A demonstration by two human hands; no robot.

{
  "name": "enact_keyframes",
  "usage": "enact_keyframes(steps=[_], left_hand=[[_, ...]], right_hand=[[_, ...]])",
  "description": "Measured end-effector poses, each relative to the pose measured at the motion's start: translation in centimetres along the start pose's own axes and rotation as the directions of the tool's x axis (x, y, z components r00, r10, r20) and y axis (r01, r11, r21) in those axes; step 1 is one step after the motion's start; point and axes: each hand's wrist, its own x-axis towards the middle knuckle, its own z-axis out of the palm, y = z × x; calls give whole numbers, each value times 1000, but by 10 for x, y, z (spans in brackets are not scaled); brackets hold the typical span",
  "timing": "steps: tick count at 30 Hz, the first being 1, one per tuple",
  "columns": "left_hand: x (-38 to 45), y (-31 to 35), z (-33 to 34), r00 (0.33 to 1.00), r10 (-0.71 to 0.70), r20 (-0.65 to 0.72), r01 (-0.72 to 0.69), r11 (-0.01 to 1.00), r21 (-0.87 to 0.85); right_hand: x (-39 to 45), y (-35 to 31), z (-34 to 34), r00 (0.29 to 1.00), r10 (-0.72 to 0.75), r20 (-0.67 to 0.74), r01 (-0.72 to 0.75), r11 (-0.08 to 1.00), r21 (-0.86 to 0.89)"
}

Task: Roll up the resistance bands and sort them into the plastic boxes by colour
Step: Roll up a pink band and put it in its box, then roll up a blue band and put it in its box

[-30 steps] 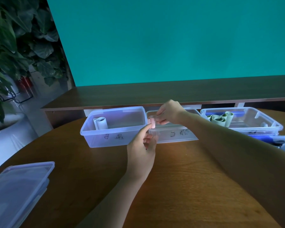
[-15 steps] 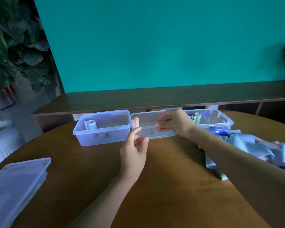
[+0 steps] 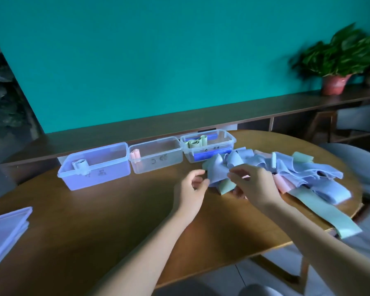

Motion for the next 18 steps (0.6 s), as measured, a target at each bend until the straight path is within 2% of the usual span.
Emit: enact_keyframes(steps=[6, 9, 12, 15, 18], left_hand=[[10, 16, 31, 997, 65, -32, -64, 998, 28], [15, 23, 45, 992, 123, -30, -121, 990, 77], [25, 30, 53, 985, 172, -25, -169, 980, 108], [42, 33, 53, 963, 255, 82, -268, 934, 236], [56, 38, 51, 935, 277, 219, -339, 880, 332]], right_hand=[[17, 23, -23, 996, -26, -91, 6, 977, -211], [27, 30, -27, 999, 17, -29, -24, 960, -281], [35, 35, -27, 996, 71, 50, -56, 967, -247], [42, 36, -26, 991, 80, 106, -49, 963, -265], [47, 37, -27, 993, -11, 122, 44, 960, -277]])
